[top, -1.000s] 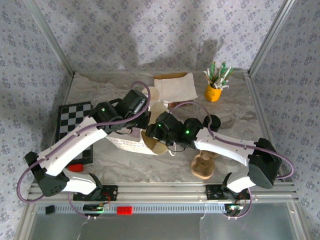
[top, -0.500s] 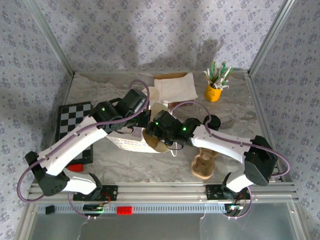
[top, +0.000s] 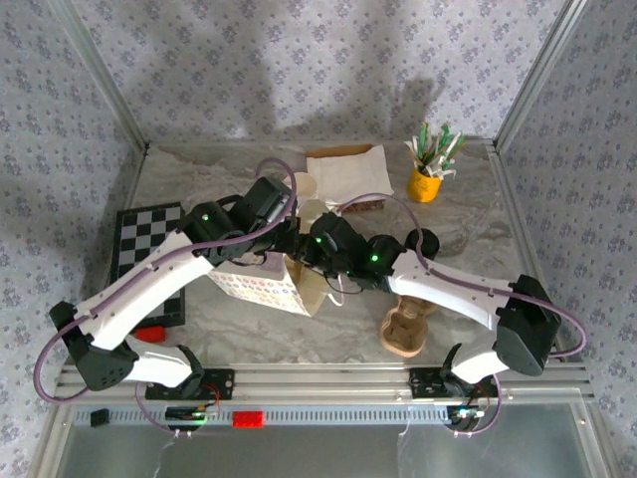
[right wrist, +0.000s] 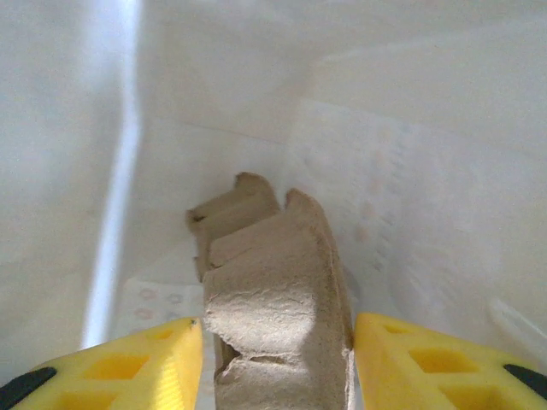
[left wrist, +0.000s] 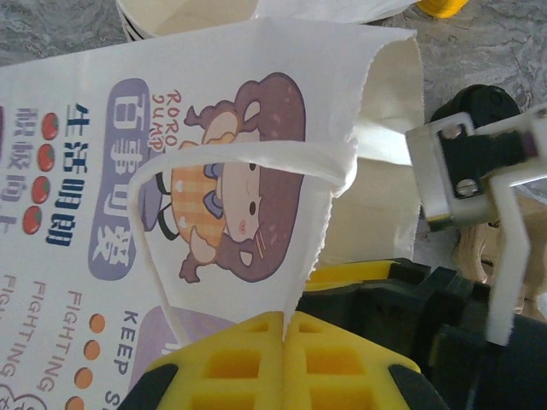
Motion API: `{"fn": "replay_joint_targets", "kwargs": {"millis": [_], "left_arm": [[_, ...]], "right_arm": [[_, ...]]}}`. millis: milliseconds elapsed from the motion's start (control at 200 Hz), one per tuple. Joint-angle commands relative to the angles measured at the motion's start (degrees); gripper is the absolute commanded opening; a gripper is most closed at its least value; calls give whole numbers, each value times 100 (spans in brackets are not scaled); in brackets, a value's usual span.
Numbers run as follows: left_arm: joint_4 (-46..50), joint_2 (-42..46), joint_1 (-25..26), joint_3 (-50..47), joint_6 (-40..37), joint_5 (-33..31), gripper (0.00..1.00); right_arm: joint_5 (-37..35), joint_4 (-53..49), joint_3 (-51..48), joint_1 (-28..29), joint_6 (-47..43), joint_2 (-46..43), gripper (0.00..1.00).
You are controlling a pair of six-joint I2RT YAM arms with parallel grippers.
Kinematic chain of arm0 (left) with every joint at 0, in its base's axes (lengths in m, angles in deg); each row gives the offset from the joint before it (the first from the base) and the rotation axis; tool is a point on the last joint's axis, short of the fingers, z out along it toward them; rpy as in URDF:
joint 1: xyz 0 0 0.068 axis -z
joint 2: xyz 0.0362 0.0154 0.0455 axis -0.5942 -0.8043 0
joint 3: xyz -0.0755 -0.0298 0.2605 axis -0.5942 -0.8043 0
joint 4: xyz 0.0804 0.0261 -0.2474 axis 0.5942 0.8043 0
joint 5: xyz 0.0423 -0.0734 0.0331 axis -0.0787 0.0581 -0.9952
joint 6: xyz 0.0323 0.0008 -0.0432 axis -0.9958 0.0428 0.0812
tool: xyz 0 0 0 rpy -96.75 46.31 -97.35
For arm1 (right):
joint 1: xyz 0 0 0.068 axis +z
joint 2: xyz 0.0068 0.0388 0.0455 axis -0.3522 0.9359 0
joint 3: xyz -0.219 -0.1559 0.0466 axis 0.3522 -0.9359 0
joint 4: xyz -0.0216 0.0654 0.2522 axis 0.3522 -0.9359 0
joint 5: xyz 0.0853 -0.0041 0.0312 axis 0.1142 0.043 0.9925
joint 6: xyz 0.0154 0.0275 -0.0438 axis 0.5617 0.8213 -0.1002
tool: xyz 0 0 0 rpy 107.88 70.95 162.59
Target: Pack the takeout coffee
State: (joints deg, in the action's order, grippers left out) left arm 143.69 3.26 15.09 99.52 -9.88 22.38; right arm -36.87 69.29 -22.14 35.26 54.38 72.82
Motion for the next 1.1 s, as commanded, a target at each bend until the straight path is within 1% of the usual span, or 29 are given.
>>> {"fn": "replay_joint_targets", "kwargs": {"millis": [0, 40, 170, 255, 320, 355, 460, 520, 605, 650, 795, 855, 1009, 1094], "left_arm": [[-136, 61, 48, 261, 85, -70, 0], [-114, 72, 48, 257, 91, -90, 0], [-89, 100, 26, 257, 111, -143, 0], [-109, 138, 17, 214, 139, -180, 0], [-105, 144, 6, 197, 143, -166, 0], [-77, 134, -4, 209, 156, -168, 0], [38, 116, -50, 260, 164, -170, 0], [95, 127, -83, 281, 171, -170, 0], [176, 144, -138, 291, 192, -162, 0], [256, 138, -173, 309, 192, -166, 0], [483, 151, -243, 424, 166, -92, 0], [604, 160, -252, 486, 147, -57, 0], [940, 127, -316, 682, 137, 96, 0], [1051, 104, -352, 807, 232, 164, 0]], "right_arm": [[144, -140, 90, 1, -237, -2, 50], [195, -426, 197, 1, -257, 69, 48], [381, -504, 175, 51, -336, 137, 44], [370, -646, 216, 70, -363, 142, 36], [282, -694, 222, 72, -411, 81, 33], [250, -696, 245, 63, -471, 36, 30], [53, -926, 378, 99, -580, -74, 16], [53, -942, 384, 98, -635, -144, 14], [-74, -1154, 421, 155, -779, -235, 7], [-218, -1411, 740, 201, -864, -268, 3], [-526, -2013, 994, 249, -1010, -430, 0], [-672, -2086, 1102, 259, -1215, -519, 0], [-1006, -2914, 1724, 326, -1765, -555, 0], [-974, -3004, 1930, 347, -2100, -573, 0]]}}
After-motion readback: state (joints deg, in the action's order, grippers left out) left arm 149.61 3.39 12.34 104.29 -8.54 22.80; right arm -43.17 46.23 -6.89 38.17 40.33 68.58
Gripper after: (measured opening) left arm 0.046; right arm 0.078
